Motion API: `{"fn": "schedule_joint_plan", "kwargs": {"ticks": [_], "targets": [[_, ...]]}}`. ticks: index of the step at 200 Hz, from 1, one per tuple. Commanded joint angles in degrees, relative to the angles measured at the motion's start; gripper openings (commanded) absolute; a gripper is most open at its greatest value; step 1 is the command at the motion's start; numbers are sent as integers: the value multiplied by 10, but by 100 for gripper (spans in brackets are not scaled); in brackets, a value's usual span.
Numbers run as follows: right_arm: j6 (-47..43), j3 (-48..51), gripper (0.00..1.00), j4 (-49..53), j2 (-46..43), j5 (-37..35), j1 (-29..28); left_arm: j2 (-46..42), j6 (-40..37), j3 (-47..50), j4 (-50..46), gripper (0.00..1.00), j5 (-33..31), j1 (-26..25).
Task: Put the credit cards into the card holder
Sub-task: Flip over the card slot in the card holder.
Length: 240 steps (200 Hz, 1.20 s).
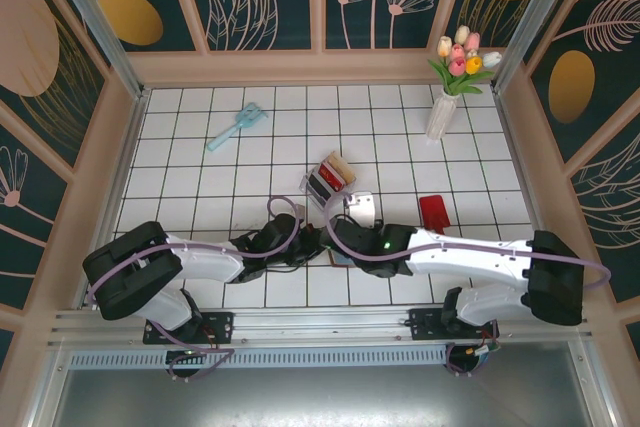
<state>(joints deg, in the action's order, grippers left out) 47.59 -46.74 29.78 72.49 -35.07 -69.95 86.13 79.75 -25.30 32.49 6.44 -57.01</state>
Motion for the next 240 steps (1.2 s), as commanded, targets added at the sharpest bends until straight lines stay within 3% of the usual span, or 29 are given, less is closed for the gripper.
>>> {"fn": "schedule_joint_plan", "kwargs": {"ticks": [1, 17, 46, 63, 77, 112, 146, 176, 208, 240], "targets": [[-30, 26, 0, -43, -47, 62, 34, 13, -24, -23, -48, 2, -20, -2], [-43, 53, 0, -78, -87, 117, 73, 17, -32, -27, -66, 2, -29, -2], [-81, 121, 0, -155, -153, 319, 193, 23, -45, -32, -102, 3, -52, -2], [-67, 146, 0, -159, -190, 339, 228, 28, -60, -42, -125, 3, -58, -2], [-78, 172, 0, -188, -210, 408, 262, 33, -67, -46, -136, 4, -64, -2], [-68, 172, 0, -201, -260, 422, 292, 51, -92, -75, -193, 4, -77, -2], [-82, 178, 0, -193, -207, 453, 304, 57, -99, -85, -198, 3, -79, -1], [-94, 208, 0, -203, -202, 422, 305, 57, -101, -87, -203, 4, -83, -2], [-97, 236, 0, -264, -174, 501, 310, 63, -109, -92, -206, 4, -83, -2], [-113, 256, 0, -288, -148, 492, 323, 77, -119, -103, -216, 4, -83, -2]]}}
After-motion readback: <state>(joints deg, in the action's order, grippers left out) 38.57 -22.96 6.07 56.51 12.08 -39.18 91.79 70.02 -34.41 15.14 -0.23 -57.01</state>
